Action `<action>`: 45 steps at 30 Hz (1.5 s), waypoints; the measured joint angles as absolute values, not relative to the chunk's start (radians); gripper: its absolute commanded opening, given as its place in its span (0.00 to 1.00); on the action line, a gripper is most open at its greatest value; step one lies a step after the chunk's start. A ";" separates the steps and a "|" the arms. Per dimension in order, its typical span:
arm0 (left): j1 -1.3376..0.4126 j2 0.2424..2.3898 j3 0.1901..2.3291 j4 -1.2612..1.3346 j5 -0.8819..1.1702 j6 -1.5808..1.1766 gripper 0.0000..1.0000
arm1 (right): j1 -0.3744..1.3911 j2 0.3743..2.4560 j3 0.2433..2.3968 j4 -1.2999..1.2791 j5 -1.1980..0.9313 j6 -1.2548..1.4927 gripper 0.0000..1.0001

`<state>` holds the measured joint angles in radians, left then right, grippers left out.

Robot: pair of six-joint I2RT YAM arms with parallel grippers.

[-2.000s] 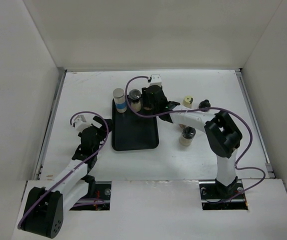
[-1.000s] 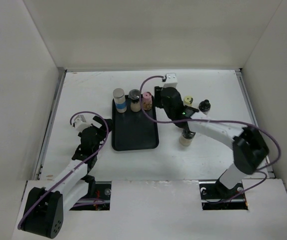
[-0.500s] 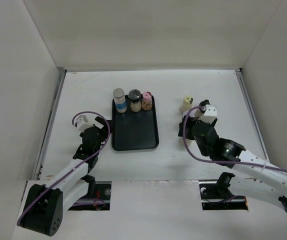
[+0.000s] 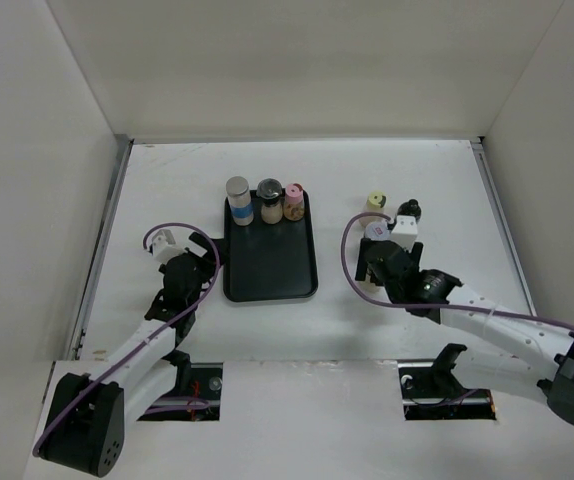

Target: Organize the condiment bottles

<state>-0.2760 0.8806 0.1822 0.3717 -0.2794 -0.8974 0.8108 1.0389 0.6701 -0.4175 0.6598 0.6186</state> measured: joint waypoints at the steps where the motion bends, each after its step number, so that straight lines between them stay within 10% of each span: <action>1: -0.276 0.881 0.182 0.372 -0.279 -0.897 1.00 | 0.799 1.046 0.670 -0.402 0.651 0.616 0.91; 16: -0.273 0.892 0.182 0.371 -0.277 -0.897 1.00 | 0.761 1.139 0.664 -0.309 0.605 0.564 0.55; 24: -0.233 0.843 0.182 0.367 -0.285 -0.904 1.00 | 0.854 1.151 0.804 -0.292 0.599 0.504 0.54; 45: -0.194 0.905 0.176 0.351 -0.276 -0.931 1.00 | 0.968 2.062 1.563 -0.018 0.399 0.299 0.59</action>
